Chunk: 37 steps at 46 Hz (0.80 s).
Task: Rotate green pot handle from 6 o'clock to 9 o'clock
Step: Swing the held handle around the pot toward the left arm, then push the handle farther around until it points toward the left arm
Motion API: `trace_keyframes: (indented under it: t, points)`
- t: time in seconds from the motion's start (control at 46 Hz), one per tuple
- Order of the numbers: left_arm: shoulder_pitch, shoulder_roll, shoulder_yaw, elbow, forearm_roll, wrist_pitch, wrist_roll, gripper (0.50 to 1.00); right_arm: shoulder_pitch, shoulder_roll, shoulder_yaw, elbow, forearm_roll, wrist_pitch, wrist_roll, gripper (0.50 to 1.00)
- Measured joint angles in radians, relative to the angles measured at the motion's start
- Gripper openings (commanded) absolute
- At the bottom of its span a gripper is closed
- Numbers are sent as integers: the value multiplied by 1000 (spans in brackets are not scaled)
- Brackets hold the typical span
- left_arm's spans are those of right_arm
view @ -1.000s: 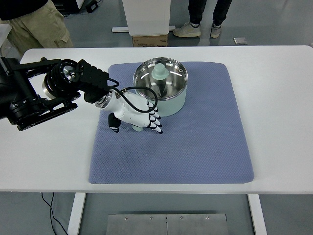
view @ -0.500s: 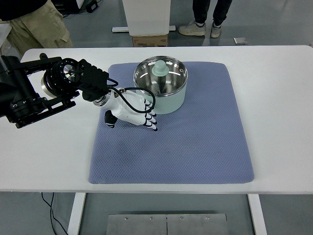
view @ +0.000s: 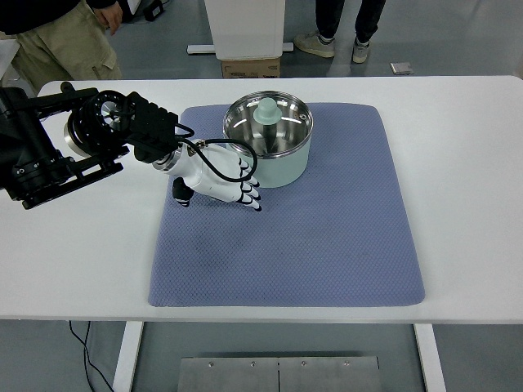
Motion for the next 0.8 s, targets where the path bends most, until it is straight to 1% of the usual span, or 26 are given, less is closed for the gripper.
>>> trace_keyframes:
  t: [0.348,0.63,0.804]
  points:
    - [-9,21,3,10,0,-1,0,1000,0,0,0,0,0,0,0,1000]
    - [-19,25,18,67,0,-8,0,1000,0,0,0,0,0,0,0,1000]
    - [-20,37,53,79,0,-8,0,1000,0,0,0,0,0,0,0,1000]
